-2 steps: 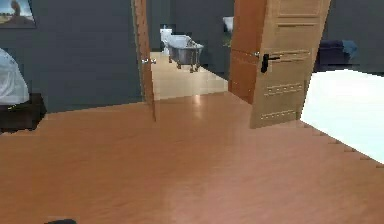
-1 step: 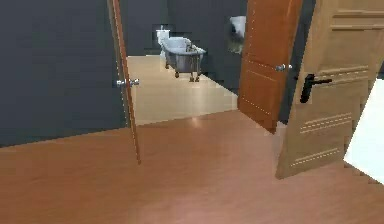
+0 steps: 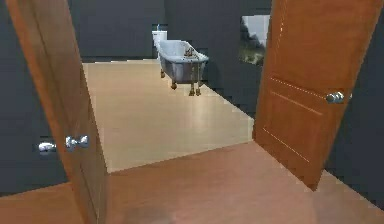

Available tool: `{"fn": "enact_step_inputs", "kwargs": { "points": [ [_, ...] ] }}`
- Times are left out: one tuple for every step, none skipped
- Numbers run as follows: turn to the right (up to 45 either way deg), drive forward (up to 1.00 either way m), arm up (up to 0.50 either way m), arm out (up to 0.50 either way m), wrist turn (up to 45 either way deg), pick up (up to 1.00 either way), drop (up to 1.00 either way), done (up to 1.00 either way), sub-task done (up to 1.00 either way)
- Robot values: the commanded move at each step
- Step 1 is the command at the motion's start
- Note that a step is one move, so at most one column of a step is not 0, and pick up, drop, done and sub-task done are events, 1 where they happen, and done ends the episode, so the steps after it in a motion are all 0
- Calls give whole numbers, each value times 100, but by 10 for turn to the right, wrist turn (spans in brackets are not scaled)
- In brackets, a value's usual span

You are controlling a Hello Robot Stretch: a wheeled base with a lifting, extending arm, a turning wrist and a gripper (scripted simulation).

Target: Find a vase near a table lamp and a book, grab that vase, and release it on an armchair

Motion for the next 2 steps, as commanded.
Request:
{"fn": "enact_step_inputs", "kwargs": {
  "points": [
    [0, 50, 0, 0, 0, 0, 0, 0, 0],
    [390, 0, 0, 0, 0, 0, 0, 0, 0]
  ]
}}
